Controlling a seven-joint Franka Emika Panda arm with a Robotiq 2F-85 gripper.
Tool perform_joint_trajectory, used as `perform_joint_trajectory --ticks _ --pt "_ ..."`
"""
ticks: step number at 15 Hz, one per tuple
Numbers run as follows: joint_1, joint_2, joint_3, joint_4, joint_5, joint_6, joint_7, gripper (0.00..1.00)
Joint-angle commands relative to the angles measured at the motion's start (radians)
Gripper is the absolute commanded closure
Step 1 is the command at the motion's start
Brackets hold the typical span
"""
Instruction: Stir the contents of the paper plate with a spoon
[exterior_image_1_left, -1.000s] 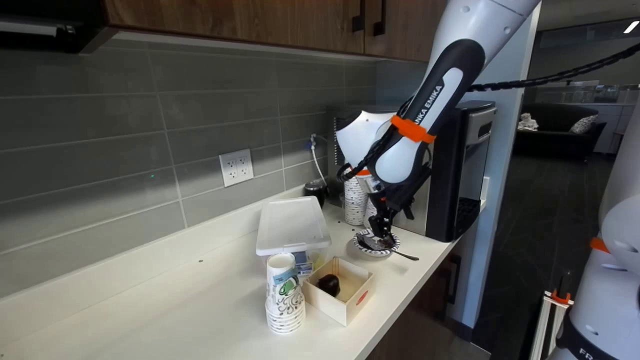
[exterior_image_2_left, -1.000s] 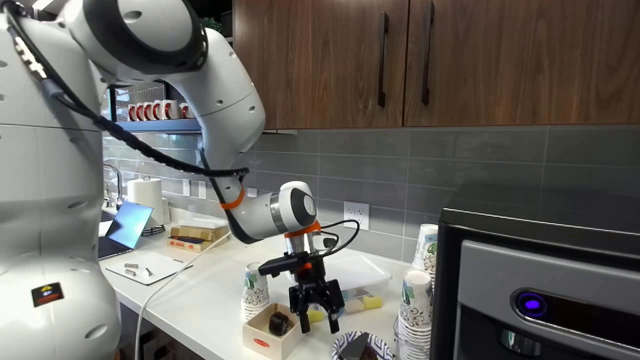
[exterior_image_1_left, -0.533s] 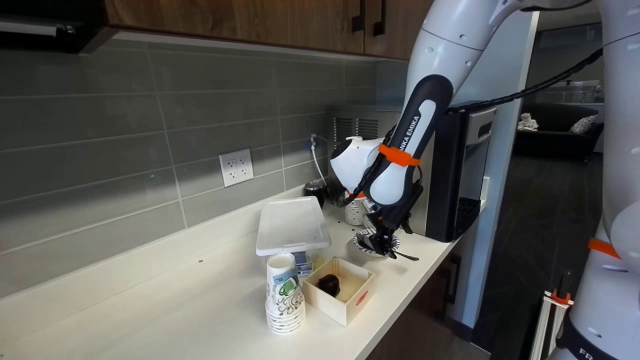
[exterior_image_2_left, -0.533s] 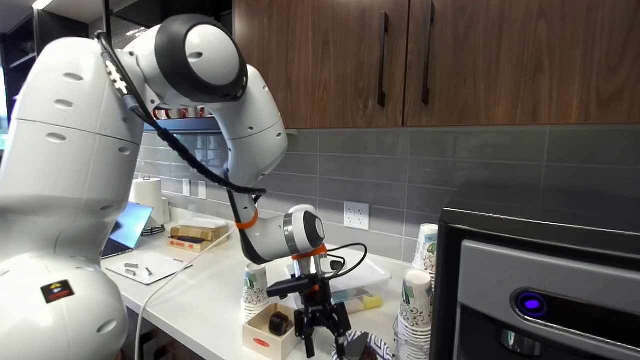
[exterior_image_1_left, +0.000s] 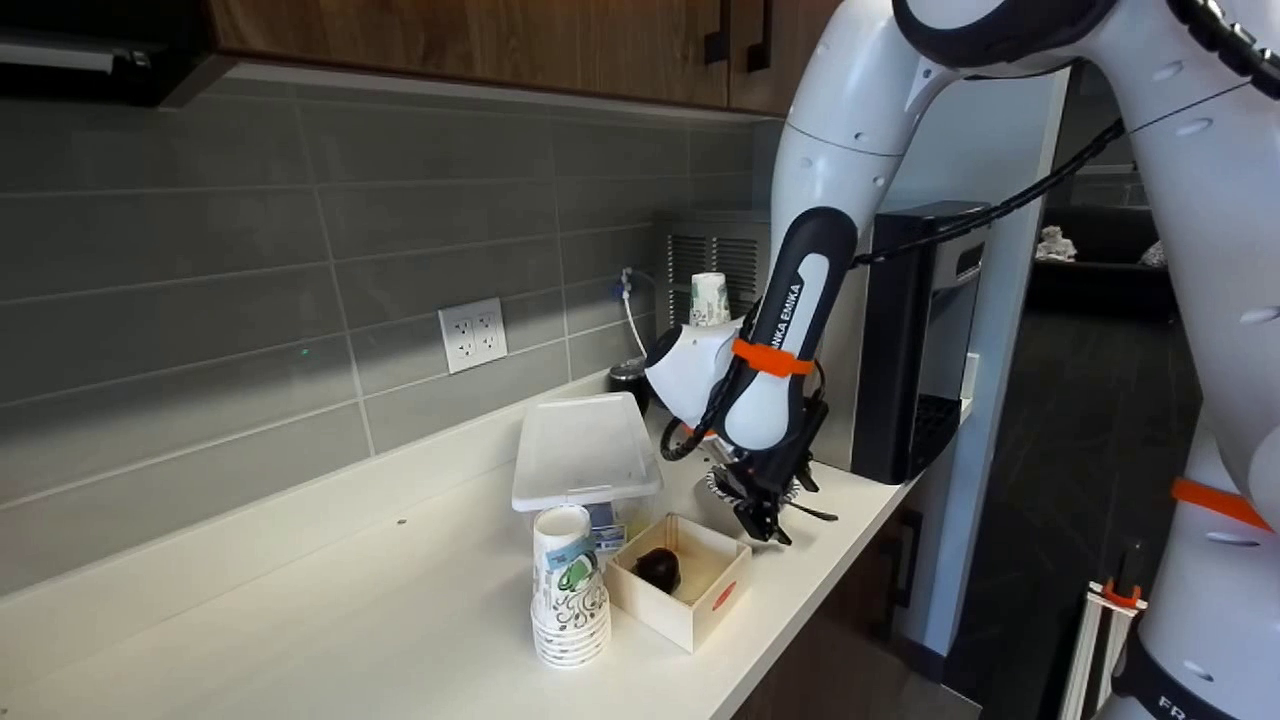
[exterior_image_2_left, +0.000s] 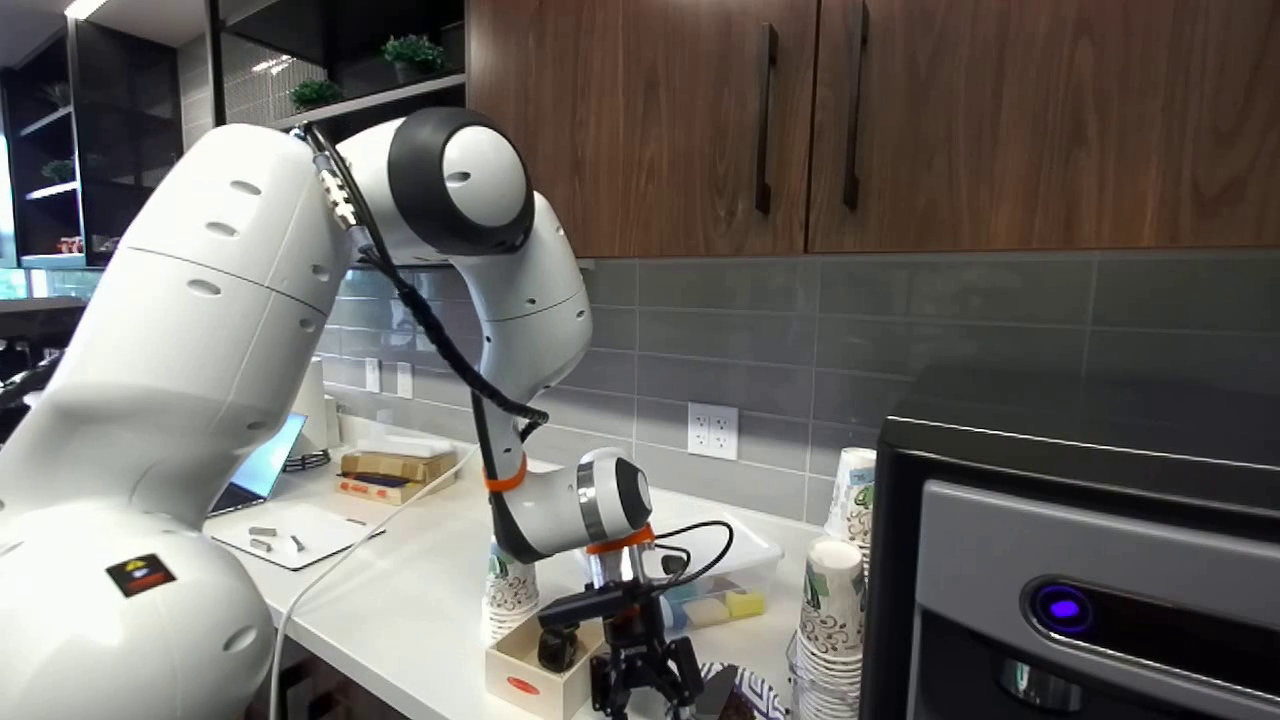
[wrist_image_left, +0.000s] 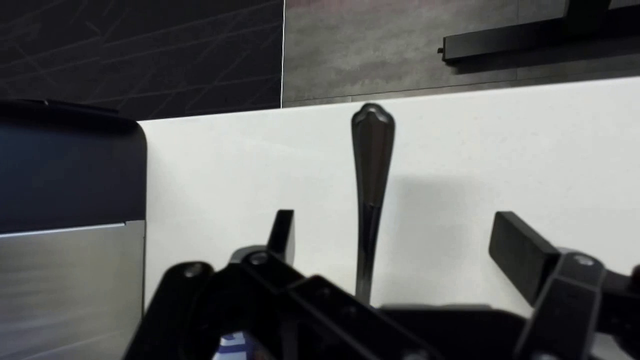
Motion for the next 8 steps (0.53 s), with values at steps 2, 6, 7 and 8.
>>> perform_joint_trajectory --ticks 2,6,7,8 --pt "0.038 0.058 -0.042 0.032 -0.027 0.006 0.023 0.00" --pt "0.047 0.055 -0.060 0.030 -0.031 0.009 0.028 0.25" --pt "0.048 0.048 -0.063 0.027 -0.031 0.011 0.028 0.26" --pt "0.048 0.047 -0.066 0.027 -0.030 0.012 0.028 0.32"
